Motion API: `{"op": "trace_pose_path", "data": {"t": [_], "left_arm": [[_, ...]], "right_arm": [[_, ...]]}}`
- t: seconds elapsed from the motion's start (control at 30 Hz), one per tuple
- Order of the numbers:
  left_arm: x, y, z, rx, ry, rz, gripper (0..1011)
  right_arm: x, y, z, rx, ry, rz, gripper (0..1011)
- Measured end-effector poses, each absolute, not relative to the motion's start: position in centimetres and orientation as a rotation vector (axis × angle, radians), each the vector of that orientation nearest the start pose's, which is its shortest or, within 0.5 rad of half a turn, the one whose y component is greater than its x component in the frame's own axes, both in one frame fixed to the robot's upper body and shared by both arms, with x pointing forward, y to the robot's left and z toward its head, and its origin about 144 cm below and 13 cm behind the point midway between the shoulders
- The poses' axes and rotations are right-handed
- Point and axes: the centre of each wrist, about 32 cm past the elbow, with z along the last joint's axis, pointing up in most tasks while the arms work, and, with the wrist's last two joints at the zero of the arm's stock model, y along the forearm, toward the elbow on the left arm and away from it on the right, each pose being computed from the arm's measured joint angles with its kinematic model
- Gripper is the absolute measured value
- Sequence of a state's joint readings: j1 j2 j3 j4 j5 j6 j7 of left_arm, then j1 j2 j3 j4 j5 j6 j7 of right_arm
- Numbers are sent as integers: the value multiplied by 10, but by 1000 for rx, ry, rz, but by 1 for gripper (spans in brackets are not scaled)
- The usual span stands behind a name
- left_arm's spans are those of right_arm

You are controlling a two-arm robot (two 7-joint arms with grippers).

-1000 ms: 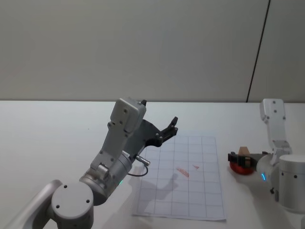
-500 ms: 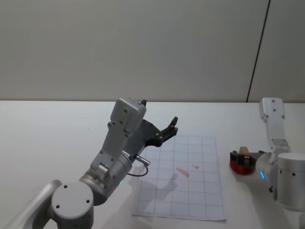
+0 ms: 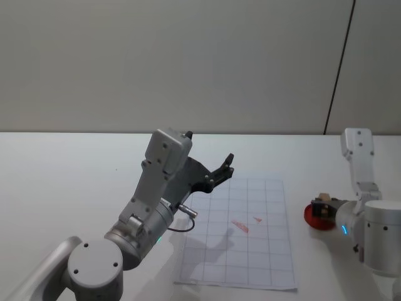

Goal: Use the one hand to pick up the stamp and affix it onto the A4 paper.

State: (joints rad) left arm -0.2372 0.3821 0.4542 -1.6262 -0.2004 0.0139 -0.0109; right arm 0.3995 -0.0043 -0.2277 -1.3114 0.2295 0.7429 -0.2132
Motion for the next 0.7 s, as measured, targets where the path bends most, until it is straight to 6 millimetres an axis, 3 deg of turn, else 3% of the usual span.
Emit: {"op": "trace_pose_path", "data": {"t": [0.17,0.7], "left_arm": [[492,198,1204,61,-268,1124,1002],[492,198,1204,61,-268,1124,1002]], "right_arm": [[560,-153,1203,-486,484,-1444,224],[561,-153,1204,-486,484,-1443,219]]}}
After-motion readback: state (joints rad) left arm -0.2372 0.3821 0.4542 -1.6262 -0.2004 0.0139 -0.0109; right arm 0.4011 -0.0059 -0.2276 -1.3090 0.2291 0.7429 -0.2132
